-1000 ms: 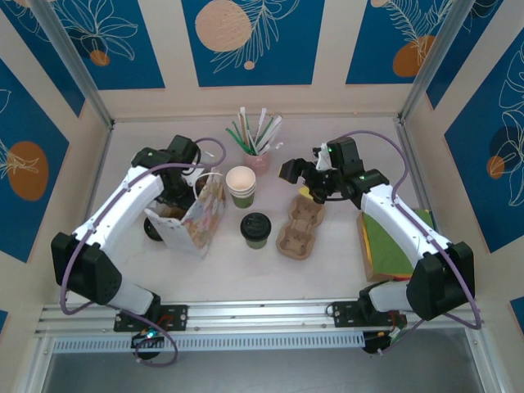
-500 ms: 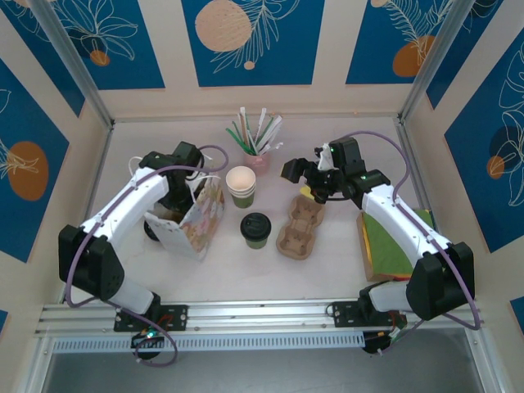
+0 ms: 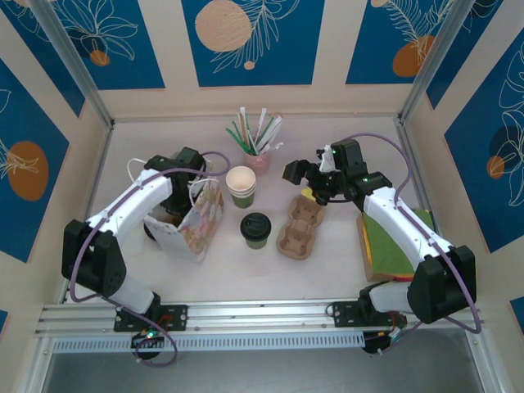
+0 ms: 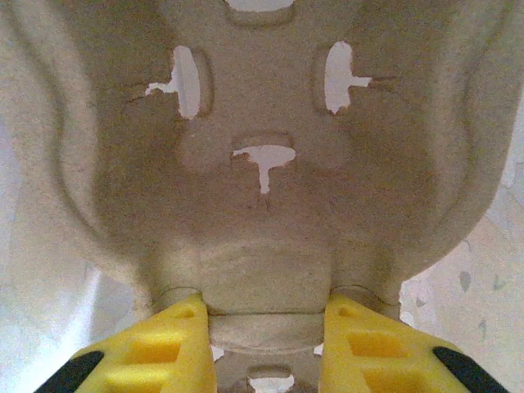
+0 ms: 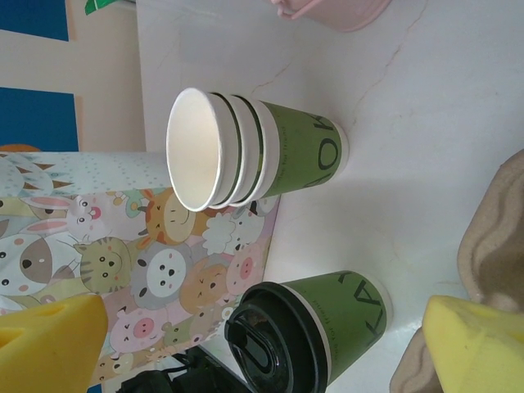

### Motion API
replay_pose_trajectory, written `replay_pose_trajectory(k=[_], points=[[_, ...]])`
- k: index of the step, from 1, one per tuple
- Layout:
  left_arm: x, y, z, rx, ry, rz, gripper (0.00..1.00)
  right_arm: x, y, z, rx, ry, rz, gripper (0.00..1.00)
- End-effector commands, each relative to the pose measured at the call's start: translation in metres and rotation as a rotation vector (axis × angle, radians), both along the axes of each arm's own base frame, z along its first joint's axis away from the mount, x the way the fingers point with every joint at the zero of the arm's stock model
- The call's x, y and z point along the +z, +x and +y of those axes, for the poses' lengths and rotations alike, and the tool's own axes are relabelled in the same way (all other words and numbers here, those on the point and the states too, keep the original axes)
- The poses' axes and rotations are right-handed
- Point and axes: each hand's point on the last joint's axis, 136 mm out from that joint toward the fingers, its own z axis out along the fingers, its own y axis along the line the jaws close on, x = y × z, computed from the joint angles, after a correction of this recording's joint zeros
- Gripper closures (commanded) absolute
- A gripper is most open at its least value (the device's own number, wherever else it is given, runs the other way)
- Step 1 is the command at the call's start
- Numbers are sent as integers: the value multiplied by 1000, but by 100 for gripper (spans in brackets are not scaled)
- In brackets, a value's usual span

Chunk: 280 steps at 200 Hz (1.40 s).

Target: Pack the takeout coffee

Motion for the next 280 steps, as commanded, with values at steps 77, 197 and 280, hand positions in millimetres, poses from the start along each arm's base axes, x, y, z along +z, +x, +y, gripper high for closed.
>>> replay_pose_trajectory(k=[77, 197, 280], points=[[-19, -9, -2, 24, 3, 61, 72, 0, -8, -3, 15, 9, -8, 1], [-40, -11, -1, 42, 33, 118, 73, -1, -11, -8, 3, 11, -7, 1], [-31, -12, -5, 105, -16, 78, 73, -2, -9, -8, 2, 18, -5, 1]])
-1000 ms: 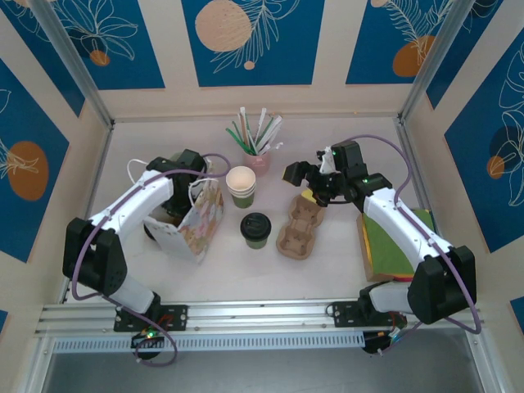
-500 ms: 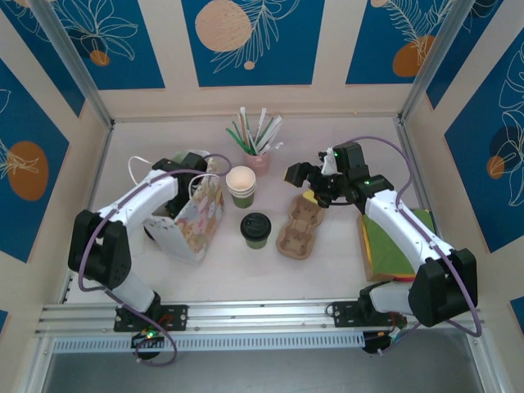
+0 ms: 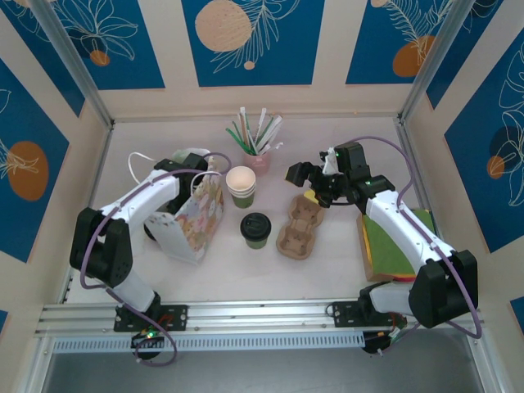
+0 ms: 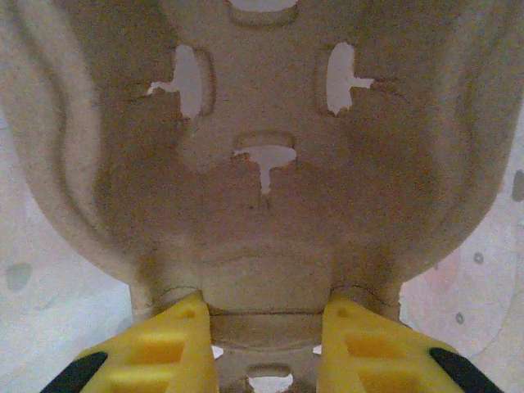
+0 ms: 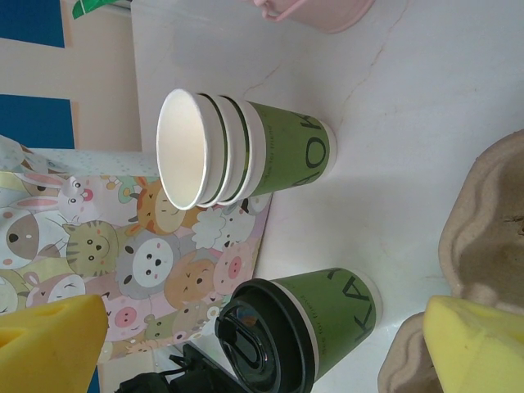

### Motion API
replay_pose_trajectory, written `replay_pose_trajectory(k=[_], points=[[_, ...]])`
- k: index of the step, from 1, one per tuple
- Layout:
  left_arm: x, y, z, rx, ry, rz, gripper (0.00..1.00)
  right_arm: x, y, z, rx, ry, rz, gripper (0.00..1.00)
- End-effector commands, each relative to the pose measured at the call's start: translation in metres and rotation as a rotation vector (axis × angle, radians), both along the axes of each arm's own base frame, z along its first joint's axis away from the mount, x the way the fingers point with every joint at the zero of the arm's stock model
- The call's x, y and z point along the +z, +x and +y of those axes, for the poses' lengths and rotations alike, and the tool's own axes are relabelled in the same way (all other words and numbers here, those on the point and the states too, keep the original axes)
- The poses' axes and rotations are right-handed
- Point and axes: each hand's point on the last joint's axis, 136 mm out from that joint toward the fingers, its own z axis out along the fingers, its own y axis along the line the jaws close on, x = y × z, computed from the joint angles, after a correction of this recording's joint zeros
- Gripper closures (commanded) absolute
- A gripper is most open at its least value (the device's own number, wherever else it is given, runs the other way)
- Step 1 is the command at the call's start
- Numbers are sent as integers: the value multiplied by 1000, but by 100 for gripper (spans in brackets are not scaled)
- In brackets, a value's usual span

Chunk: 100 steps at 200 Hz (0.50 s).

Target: Pack the takeout coffee

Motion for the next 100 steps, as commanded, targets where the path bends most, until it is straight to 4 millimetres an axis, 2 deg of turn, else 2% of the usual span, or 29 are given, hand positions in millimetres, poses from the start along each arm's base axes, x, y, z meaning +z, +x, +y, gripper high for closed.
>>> replay_pose_trajectory(k=[1, 23, 100], points=[[3, -13, -3, 34, -29, 18, 73, 2, -6, 1, 21, 19, -8, 1], [2, -14, -7, 46, -63, 7, 73, 3, -5, 1, 22, 20, -8, 1], [-18, -19, -2, 59, -21, 72, 73, 4, -6, 0, 22, 17, -11, 1]])
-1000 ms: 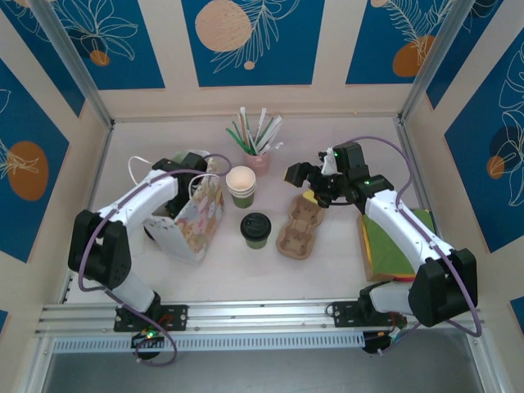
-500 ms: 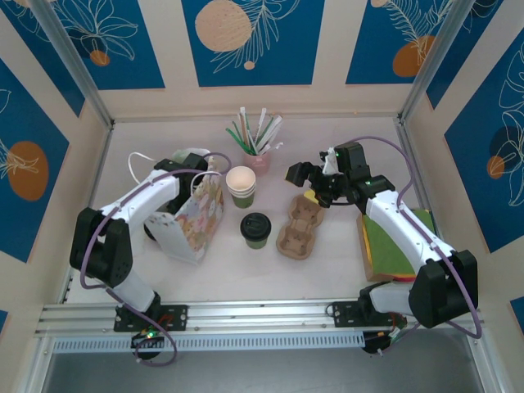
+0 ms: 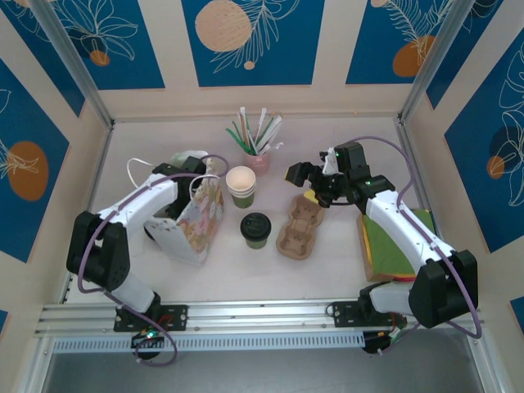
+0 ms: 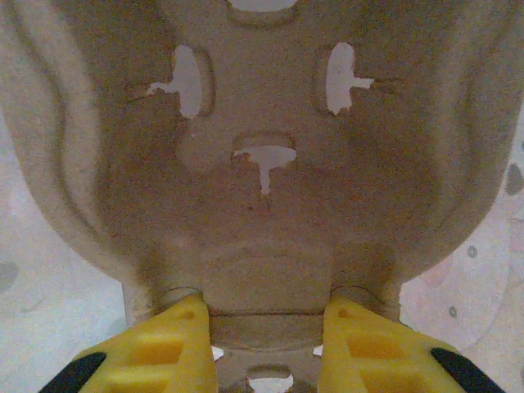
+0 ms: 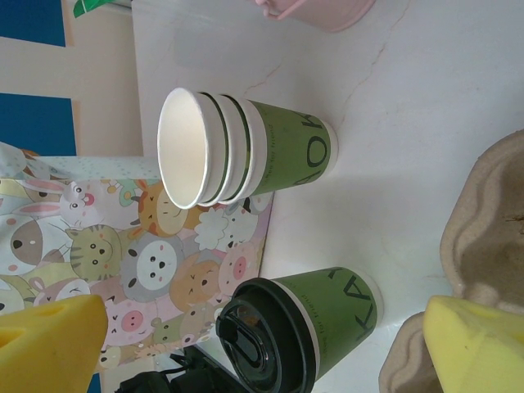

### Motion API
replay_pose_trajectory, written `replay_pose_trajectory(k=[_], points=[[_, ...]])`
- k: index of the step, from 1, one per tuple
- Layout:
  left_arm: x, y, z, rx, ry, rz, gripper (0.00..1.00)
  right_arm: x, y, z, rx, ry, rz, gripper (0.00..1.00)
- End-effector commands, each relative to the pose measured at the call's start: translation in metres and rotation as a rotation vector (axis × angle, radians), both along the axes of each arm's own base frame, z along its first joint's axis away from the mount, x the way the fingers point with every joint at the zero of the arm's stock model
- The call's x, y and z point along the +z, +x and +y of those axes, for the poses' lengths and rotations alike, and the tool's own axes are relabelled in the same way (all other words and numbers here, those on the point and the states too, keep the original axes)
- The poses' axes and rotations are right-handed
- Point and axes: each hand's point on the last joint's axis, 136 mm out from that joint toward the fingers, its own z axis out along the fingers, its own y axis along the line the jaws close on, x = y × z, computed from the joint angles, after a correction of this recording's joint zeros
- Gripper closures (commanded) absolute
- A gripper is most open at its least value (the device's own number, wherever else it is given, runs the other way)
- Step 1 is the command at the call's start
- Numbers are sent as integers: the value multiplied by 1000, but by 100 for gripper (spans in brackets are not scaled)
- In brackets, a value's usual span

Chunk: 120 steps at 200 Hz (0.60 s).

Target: Pack the takeout coffee

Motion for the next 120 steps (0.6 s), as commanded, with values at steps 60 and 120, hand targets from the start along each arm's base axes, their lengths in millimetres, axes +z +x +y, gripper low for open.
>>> replay_pose_trajectory(k=[60, 120], points=[[-18, -14, 2, 13, 26, 85, 74, 3, -6, 0, 19, 14, -9, 1], [-25, -18, 4, 20, 38, 109, 74, 4, -7, -1, 16, 14, -11, 1]])
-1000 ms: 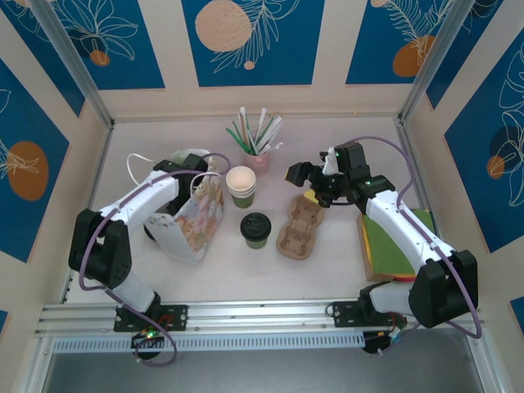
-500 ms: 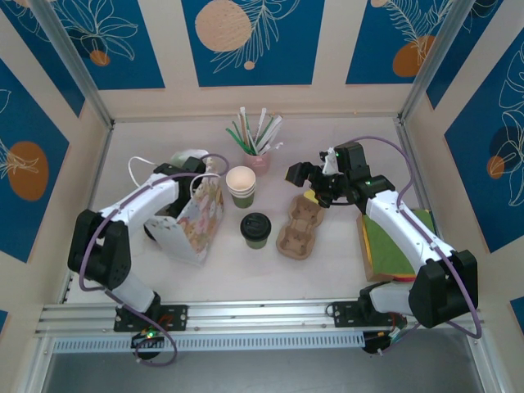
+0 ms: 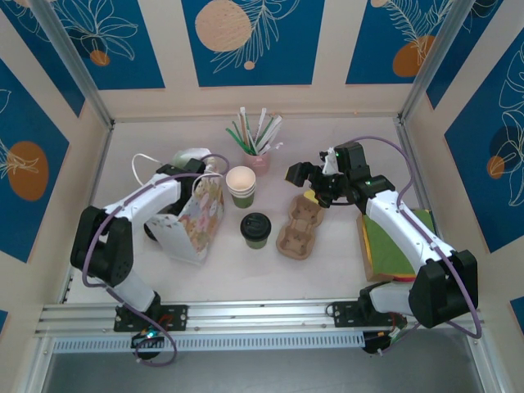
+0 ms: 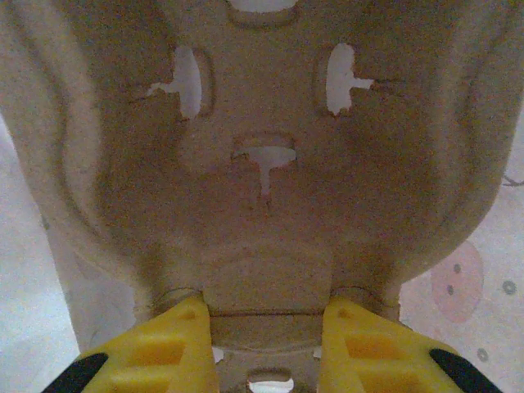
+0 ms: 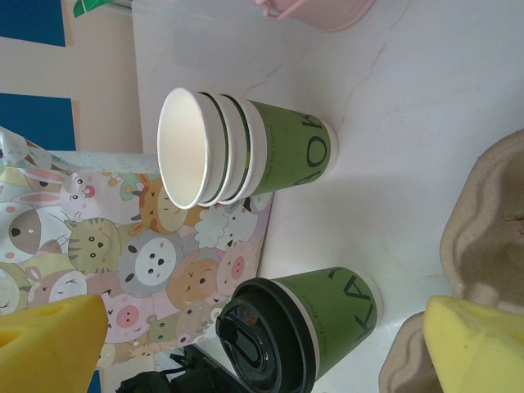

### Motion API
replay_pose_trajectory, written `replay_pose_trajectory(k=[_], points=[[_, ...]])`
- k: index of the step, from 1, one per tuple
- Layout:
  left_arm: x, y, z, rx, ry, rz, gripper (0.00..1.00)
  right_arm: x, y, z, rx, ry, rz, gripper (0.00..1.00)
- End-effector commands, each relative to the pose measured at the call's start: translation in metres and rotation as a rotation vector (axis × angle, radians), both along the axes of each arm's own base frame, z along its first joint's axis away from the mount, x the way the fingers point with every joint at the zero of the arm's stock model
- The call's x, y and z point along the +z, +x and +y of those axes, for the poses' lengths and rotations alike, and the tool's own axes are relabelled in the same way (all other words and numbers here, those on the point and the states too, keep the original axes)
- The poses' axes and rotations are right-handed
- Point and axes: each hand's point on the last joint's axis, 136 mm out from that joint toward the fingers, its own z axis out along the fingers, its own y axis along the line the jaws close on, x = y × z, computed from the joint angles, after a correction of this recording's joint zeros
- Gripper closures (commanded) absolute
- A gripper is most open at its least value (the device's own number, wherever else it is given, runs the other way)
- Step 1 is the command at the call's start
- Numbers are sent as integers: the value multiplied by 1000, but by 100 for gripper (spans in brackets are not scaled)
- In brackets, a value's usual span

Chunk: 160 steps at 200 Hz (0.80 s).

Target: Pack the takeout coffee

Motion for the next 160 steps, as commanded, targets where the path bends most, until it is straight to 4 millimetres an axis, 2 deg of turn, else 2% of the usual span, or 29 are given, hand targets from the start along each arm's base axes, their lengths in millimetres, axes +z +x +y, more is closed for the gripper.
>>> replay_pose_trajectory(k=[1, 160], points=[[-11, -18, 6, 9, 37, 81, 74, 3, -7, -1, 15, 14, -10, 1], [-16, -16, 2, 20, 38, 90, 74, 3, -9, -3, 10, 12, -8, 1]])
